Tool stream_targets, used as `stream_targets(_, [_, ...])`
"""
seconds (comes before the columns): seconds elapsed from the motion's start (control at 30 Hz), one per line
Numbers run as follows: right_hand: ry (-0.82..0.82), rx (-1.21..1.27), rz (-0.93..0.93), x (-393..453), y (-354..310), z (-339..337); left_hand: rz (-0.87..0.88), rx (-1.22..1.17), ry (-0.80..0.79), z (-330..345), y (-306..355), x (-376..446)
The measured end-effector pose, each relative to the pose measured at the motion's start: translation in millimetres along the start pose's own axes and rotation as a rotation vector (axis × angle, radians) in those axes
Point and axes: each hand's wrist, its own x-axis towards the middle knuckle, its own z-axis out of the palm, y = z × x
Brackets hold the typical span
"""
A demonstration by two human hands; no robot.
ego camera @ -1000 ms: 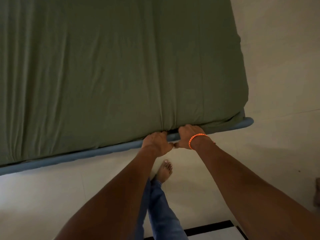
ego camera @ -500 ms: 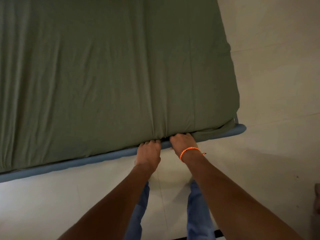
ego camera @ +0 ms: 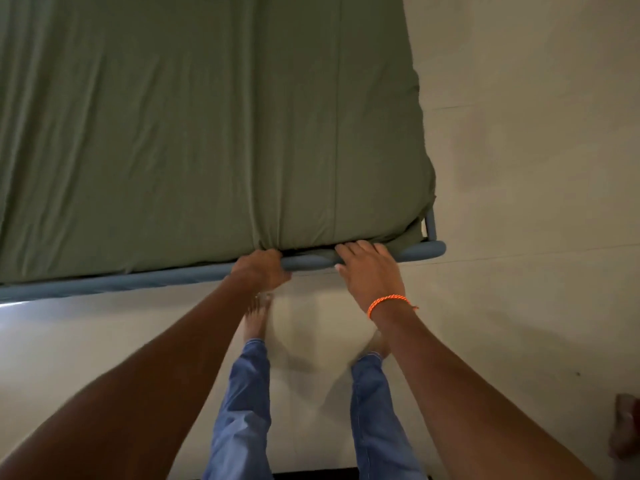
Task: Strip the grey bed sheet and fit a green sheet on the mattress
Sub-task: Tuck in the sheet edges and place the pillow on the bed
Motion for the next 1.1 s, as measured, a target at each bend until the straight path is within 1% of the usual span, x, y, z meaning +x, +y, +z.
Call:
stream_targets(0.03, [-0.012,0.005,-0.004,-1,14,-3,-0.014,0.042,0.059,3,9,-8])
stream_targets(0.07, [-0.035,0.006,-0.001,-2,23,-5,-0.021,0.064,0.178,9,19,-17])
stream_targets(0.1, [-0.06,0.012,-0.001,-4,33,-7,0.001,0.033,0.323,18,36,-29])
stream_targets(0.13, [-0.068,0.025,0.004,-5,40,-8,0.065,-0.049,0.457,29,53,-40])
stream_targets(0.17, [-0.066,0.045,0.017,-5,46,-10,0.161,-0.138,0.553,39,70,-49])
stream_targets(0.2, [-0.061,0.071,0.034,-5,53,-11,0.261,-0.203,0.592,49,88,-55])
stream_targets(0.23, [-0.069,0.089,0.051,-3,58,-15,0.333,-0.248,0.581,56,102,-57])
stream_targets(0.27, [-0.083,0.108,0.068,-3,64,-18,0.362,-0.276,0.571,61,115,-57])
stream_targets(0.37, [-0.065,0.134,0.139,-2,84,-25,0.299,-0.305,0.598,53,137,-46])
stream_targets(0.4, [-0.045,0.114,0.169,-5,92,-25,0.293,-0.295,0.576,47,142,-43])
stream_targets(0.5, [-0.025,0.043,0.221,-10,103,-22,0.276,-0.211,0.42,27,153,-26])
stream_targets(0.57, [-0.091,0.039,0.263,-4,102,-23,0.252,-0.145,0.32,18,157,-16])
stream_targets(0.63, [-0.189,0.102,0.313,10,106,-29,0.236,-0.102,0.251,13,163,-6])
stream_targets(0.77, [-0.379,0.188,0.309,35,119,-36,0.213,-0.122,0.153,11,166,7])
stream_targets(0.83, [-0.43,0.214,0.313,39,123,-40,0.221,-0.13,0.135,11,163,8])
stream_targets(0.9, [-0.393,0.216,0.332,37,119,-40,0.237,-0.093,0.107,8,161,6])
stream_targets(0.97, [-0.286,0.232,0.387,27,109,-36,0.261,-0.078,0.11,10,161,1])
stream_targets(1.0, [-0.215,0.283,0.425,19,104,-29,0.267,-0.076,0.151,11,162,-4])
stream_targets(1.03, [-0.127,0.389,0.48,13,99,-23,0.261,-0.091,0.227,11,161,-9])
stream_targets(1.1, [0.04,0.627,0.63,4,88,-23,0.208,-0.172,0.447,8,161,-21])
